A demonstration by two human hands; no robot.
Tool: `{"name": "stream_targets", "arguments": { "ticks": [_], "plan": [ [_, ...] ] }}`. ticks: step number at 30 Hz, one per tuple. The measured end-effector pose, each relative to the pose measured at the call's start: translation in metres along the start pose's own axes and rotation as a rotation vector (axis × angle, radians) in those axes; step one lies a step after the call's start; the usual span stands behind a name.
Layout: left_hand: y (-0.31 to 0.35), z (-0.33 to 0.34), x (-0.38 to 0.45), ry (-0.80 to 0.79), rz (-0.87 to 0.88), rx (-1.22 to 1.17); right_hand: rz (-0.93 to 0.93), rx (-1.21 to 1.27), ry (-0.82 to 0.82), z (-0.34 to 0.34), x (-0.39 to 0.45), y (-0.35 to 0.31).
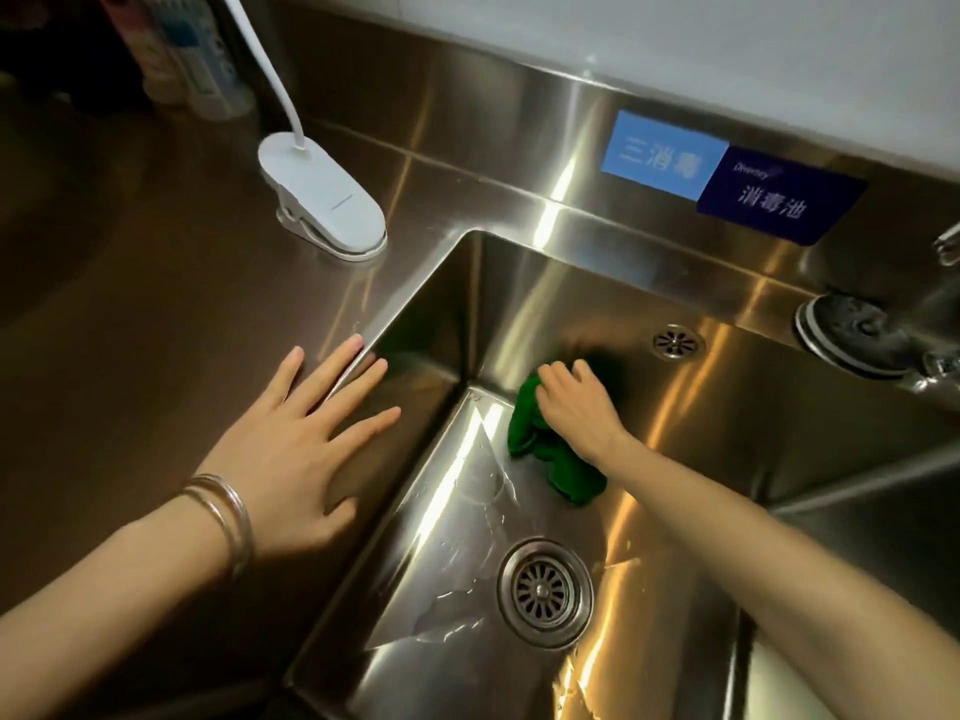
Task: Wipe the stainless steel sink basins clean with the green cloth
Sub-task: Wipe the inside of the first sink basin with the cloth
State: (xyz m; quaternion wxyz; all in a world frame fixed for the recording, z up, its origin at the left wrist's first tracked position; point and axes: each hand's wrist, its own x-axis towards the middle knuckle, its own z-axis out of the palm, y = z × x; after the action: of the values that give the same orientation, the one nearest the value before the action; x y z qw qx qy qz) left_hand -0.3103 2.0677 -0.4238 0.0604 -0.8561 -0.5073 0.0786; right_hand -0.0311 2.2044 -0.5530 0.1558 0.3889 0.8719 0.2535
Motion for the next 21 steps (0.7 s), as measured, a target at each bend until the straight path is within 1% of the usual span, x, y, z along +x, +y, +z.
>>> {"name": "stream_targets", "arguments": {
  "ticks": [5,6,7,9,11,12,15,16,18,19,21],
  "plan": [
    [0.000,0.001,0.000,0.008,0.003,-0.010,0.125,-0.102,0.438,-0.046,0.009,0.054],
    [0.000,0.001,0.000,0.012,0.001,-0.009,0.156,-0.123,0.485,-0.055,0.018,0.056],
    [0.000,0.001,0.000,0.018,-0.002,-0.005,0.152,-0.137,0.489,-0.060,0.026,0.054],
    [-0.002,0.002,0.001,0.030,-0.009,0.000,0.028,-0.159,0.416,-0.059,0.037,0.043],
    [-0.001,0.003,0.003,0.074,-0.010,0.016,-0.092,-0.187,0.275,-0.040,0.034,0.028],
    [0.000,0.003,0.003,0.088,-0.009,0.030,-0.118,-0.172,0.189,-0.028,0.027,0.021],
    [0.000,0.005,0.001,0.051,-0.004,0.030,-0.128,-0.157,-0.027,-0.008,-0.001,0.014],
    [-0.002,0.002,0.000,0.042,-0.010,0.039,-0.131,-0.171,-0.065,-0.008,-0.010,0.017],
    [0.001,-0.005,0.001,0.057,0.011,0.088,-0.120,-0.198,-0.015,-0.018,-0.023,0.032],
    [0.005,-0.012,0.005,0.025,0.042,0.148,-0.098,-0.209,0.026,-0.027,-0.026,0.041],
    [0.011,-0.018,0.024,-0.155,0.149,0.186,-0.088,-0.239,0.109,-0.041,-0.026,0.057]
  ]
}}
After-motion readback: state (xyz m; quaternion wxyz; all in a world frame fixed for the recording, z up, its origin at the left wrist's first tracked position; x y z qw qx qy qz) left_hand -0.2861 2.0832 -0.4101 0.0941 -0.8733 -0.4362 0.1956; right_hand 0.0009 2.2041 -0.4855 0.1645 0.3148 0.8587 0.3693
